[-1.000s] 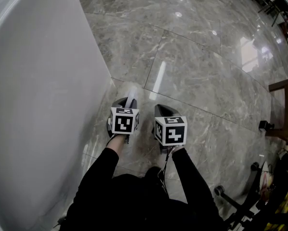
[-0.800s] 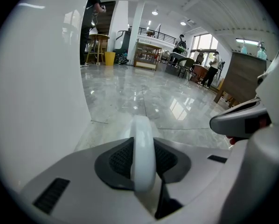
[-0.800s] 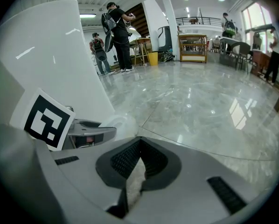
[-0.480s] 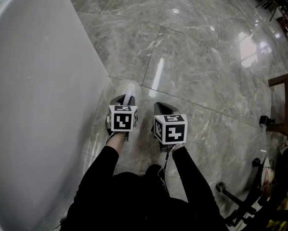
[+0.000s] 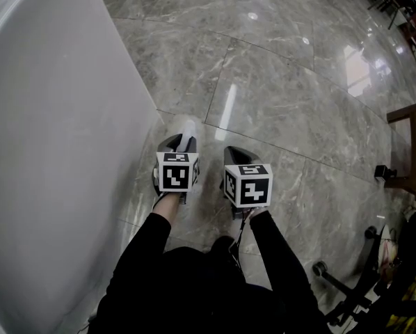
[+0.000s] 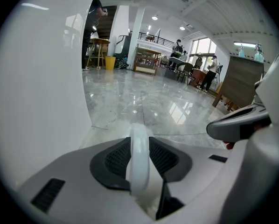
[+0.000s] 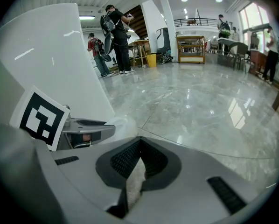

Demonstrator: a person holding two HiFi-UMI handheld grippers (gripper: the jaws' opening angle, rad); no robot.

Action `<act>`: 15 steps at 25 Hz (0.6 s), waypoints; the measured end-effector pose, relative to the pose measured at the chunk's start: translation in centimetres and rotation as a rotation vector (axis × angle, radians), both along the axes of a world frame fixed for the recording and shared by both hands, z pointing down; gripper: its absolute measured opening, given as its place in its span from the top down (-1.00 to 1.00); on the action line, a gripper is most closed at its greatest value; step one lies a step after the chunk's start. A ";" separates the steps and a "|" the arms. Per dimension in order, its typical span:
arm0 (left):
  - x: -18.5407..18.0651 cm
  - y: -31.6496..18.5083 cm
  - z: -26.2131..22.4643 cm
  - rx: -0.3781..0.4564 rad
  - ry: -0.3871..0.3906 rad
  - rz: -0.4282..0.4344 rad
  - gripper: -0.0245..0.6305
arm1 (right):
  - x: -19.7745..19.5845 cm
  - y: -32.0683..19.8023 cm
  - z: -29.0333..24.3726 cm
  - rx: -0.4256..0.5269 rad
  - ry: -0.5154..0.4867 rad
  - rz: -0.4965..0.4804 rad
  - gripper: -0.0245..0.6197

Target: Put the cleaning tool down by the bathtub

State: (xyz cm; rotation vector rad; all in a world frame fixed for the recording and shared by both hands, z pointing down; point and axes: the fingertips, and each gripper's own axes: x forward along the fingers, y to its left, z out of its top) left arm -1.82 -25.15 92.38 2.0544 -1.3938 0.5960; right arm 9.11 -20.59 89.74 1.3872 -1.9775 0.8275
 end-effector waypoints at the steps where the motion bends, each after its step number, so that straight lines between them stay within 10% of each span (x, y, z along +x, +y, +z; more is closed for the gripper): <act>1: 0.0 0.0 -0.4 0.009 0.005 0.002 0.56 | -0.1 0.1 0.0 -0.001 0.000 -0.001 0.93; 15: -1.0 2.5 -7.7 0.115 0.101 0.032 0.64 | 0.0 1.1 -3.5 0.024 0.031 -0.013 0.92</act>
